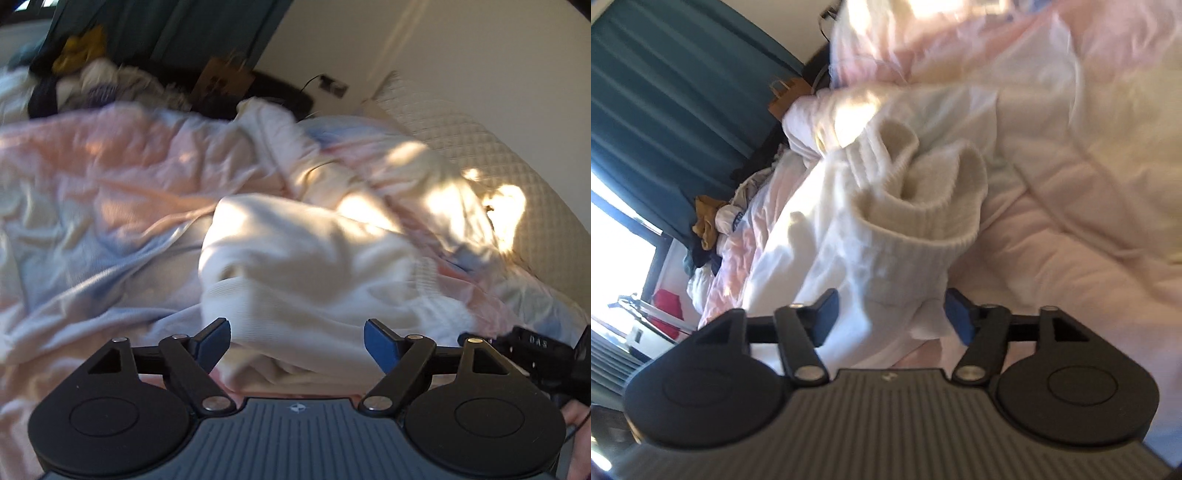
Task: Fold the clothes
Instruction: 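Open both grippers and release the folded sweatpants onto the bed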
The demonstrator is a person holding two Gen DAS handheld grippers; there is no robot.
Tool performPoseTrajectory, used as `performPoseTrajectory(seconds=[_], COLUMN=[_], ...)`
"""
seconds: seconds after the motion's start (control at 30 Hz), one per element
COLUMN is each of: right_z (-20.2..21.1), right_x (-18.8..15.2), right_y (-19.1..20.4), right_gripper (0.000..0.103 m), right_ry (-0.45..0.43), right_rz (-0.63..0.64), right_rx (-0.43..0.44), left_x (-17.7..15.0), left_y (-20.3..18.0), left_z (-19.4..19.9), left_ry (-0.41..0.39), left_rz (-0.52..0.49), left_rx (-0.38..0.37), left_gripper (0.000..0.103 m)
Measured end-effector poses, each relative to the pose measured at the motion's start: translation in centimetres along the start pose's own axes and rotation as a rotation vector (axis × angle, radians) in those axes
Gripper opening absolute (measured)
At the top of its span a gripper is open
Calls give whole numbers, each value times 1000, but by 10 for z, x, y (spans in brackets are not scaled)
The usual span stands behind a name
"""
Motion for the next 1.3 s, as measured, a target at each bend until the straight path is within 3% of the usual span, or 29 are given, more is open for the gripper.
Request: performPoseTrajectory(seconds=[0.1, 0.17, 0.23, 0.5, 0.7, 0.93, 1.0, 1.07, 1.3], right_z=[29, 49, 68, 134, 169, 177, 178, 179, 168], right_x=[-7, -11, -17, -68, -104, -133, -139, -146, -162], right_y=[14, 27, 45, 115, 146, 157, 157, 157, 160], right_gripper=[70, 70, 70, 70, 71, 71, 89, 94, 94], right_ry=[-42, -68, -83, -153, -212, -255, -275, -294, -302], right_rz=[52, 98, 168, 436, 512, 560, 561, 552, 591], right_rx=[-2, -18, -29, -88, -102, -154, -161, -162, -238], left_x=[-3, -6, -10, -38, -63, -84, -89, -93, -100], left_y=[-27, -44, -58, -91, -97, -88, -85, -80, -73], left_z=[35, 60, 86, 162, 199, 228, 232, 234, 238], left_ry=[-33, -67, -102, -162, -177, -223, -231, -230, -237], left_rz=[-52, -89, -108, -161, -194, -189, -193, -187, -194], left_rx=[37, 65, 88, 161, 195, 194, 194, 188, 230], left_gripper=[83, 95, 101, 102, 103, 103, 103, 103, 103])
Point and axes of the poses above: each gripper's, at about its wrist camera, not at the fingertips, and z roughly against the way its jaws point, y to its left, x to its top, the point moved 7 cm from there along -z, roughly the way its jaws point, and after that the axes turned 12 degrees about y, right-handed, at the moved point
